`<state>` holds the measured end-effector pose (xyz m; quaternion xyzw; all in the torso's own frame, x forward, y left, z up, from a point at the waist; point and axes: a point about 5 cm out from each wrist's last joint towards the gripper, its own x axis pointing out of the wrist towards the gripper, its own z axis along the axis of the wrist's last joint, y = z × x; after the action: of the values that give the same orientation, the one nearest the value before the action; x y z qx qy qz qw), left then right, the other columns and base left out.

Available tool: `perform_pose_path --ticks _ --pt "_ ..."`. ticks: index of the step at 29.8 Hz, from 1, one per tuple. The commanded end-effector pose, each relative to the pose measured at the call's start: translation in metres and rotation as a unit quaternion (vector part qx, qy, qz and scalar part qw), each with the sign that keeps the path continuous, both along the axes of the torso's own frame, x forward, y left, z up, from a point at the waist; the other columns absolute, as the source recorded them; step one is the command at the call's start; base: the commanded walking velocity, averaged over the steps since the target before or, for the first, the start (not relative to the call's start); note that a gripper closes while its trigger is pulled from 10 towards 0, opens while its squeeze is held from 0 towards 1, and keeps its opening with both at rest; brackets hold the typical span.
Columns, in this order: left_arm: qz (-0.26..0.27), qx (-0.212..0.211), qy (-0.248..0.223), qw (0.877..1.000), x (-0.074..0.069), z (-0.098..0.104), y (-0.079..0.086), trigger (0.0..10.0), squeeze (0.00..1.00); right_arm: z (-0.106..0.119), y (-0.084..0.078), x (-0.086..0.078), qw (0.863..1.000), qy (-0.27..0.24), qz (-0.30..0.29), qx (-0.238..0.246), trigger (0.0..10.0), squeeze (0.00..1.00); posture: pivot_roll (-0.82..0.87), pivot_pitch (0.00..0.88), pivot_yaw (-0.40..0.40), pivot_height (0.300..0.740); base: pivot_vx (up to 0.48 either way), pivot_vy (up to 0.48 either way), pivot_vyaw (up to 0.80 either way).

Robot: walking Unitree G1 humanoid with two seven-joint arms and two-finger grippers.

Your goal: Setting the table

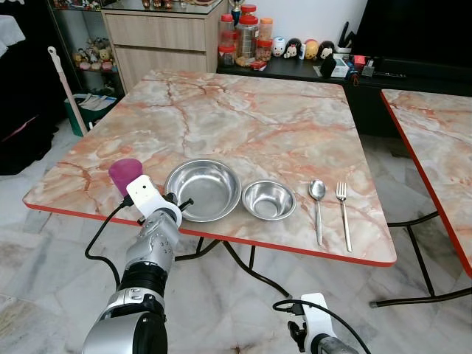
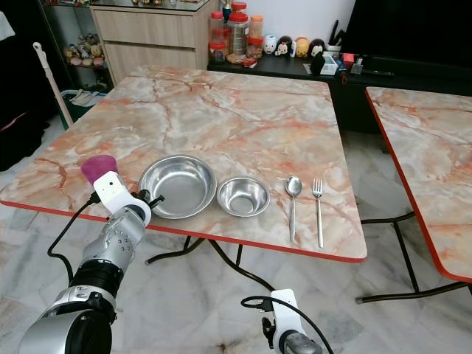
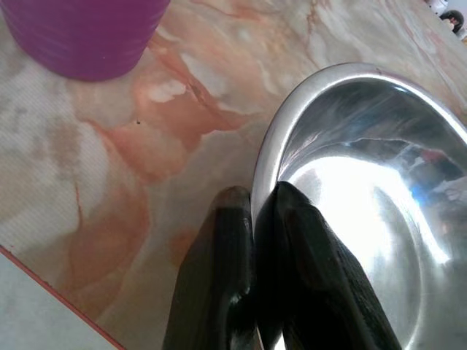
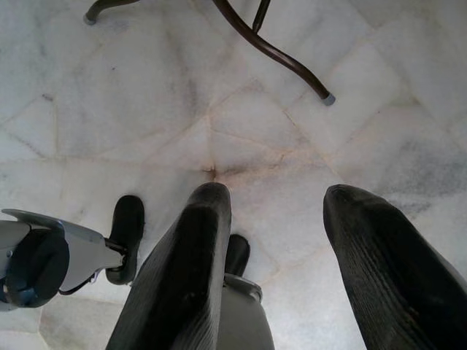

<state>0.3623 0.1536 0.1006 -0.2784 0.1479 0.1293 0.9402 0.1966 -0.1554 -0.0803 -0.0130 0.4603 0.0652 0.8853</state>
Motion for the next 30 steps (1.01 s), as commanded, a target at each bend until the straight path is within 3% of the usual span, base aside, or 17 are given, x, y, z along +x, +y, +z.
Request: perform_pose_path --ticks 1,4,6,8,16,17,18,23,30 --pt "0.006 -0.004 0.006 1.000 -0.002 -0.003 0.001 0.0 0.00 0.001 0.000 0.002 1.000 0.001 -0.001 0.000 10.0 0.00 0.11 0.000 -0.045 0.740 0.000 0.000 0.00" --pt "0.019 -0.013 -0.021 0.999 -0.005 0.001 0.004 0.0 0.00 0.001 0.000 0.002 1.000 0.000 -0.001 0.000 10.0 0.00 0.11 0.000 -0.048 0.740 0.000 0.000 0.00" --pt "0.018 -0.008 -0.095 0.995 -0.005 0.014 0.006 0.0 0.00 0.001 -0.001 0.002 1.000 0.000 -0.001 -0.001 10.0 0.00 0.11 0.000 -0.053 0.740 0.000 0.000 0.00" --pt "0.023 -0.007 -0.137 0.990 -0.008 0.023 0.006 0.0 0.00 0.001 -0.002 0.003 1.000 0.000 0.000 -0.001 10.0 0.00 0.11 0.000 -0.056 0.740 0.000 0.000 0.00" --pt "0.031 -0.044 -0.199 0.978 -0.015 0.033 0.003 0.0 0.00 0.003 -0.003 0.005 1.000 -0.005 0.002 -0.004 10.0 0.00 0.11 0.000 -0.068 0.740 0.000 0.000 0.00" --pt "0.029 -0.047 -0.209 0.976 -0.015 0.035 0.002 0.5 0.00 0.003 -0.004 0.005 1.000 -0.005 0.002 -0.004 10.0 0.00 0.11 0.000 -0.069 0.740 0.000 0.000 0.00" --pt "0.027 -0.053 -0.231 0.971 -0.017 0.040 -0.001 10.0 0.00 0.003 -0.004 0.006 1.000 -0.007 0.001 -0.005 10.0 0.00 0.11 0.000 -0.069 0.740 0.000 0.000 0.00" --pt "0.023 -0.059 -0.269 0.961 -0.020 0.050 -0.002 10.0 0.00 0.005 -0.007 0.008 1.000 -0.012 -0.003 -0.005 10.0 0.00 0.11 0.000 -0.071 0.740 0.000 0.000 0.00" --pt "0.040 -0.007 -0.314 0.949 -0.026 0.067 0.006 10.0 0.00 0.005 -0.009 0.008 1.000 -0.019 -0.002 -0.004 10.0 0.00 0.10 0.000 -0.073 0.740 0.000 0.000 0.00"
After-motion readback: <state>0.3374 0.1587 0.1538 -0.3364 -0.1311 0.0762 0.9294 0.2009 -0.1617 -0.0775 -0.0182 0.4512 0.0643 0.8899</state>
